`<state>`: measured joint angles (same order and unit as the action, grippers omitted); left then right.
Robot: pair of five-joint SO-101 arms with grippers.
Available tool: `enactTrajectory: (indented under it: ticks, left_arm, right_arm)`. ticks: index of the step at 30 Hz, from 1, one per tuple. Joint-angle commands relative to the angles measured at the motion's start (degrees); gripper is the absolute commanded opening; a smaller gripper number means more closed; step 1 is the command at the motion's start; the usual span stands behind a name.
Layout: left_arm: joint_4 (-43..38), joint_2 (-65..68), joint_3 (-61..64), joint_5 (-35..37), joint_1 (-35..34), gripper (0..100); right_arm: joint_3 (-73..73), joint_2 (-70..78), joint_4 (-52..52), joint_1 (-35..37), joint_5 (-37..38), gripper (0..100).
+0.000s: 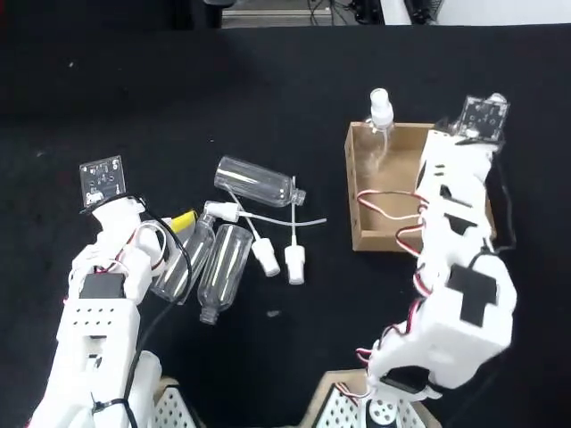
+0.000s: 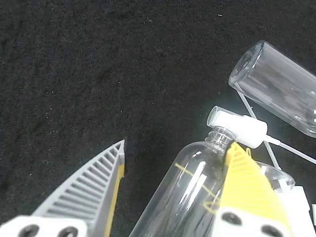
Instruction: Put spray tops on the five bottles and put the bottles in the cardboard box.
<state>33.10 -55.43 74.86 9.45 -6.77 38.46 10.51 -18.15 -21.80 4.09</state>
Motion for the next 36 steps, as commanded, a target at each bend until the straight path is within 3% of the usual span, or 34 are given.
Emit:
enactTrajectory:
  ticks: [1, 8, 11, 14, 27, 36]
  left_arm:
    - [-1.23, -0.88, -0.57, 0.18, -0.57, 30]
    - [-1.23, -0.88, -0.48, 0.18, -0.57, 30]
    - [-1.23, -0.88, -0.48, 0.18, -0.57, 30]
    - [-1.23, -0.88, -0.48, 0.18, -0.57, 30]
    - [-1.23, -0.88, -0.4, 0.18, -0.57, 30]
    - [-1.23, -0.88, -0.48, 0.18, -0.57, 30]
  right_arm:
    - [-0.84, -7.6, 6.59, 0.35, 0.18, 27.6]
    - [-0.92, -13.23, 19.43, -0.53, 0.44, 26.6]
    - [-0.92, -14.73, 23.12, -0.62, 0.53, 19.0]
    - [-0.84, -15.08, 23.65, -0.62, 0.53, 13.9]
    - [-0.48, -14.99, 24.0, -0.7, 0.53, 13.9]
    - [-1.54, -15.52, 28.57, -0.53, 0.26, 29.5]
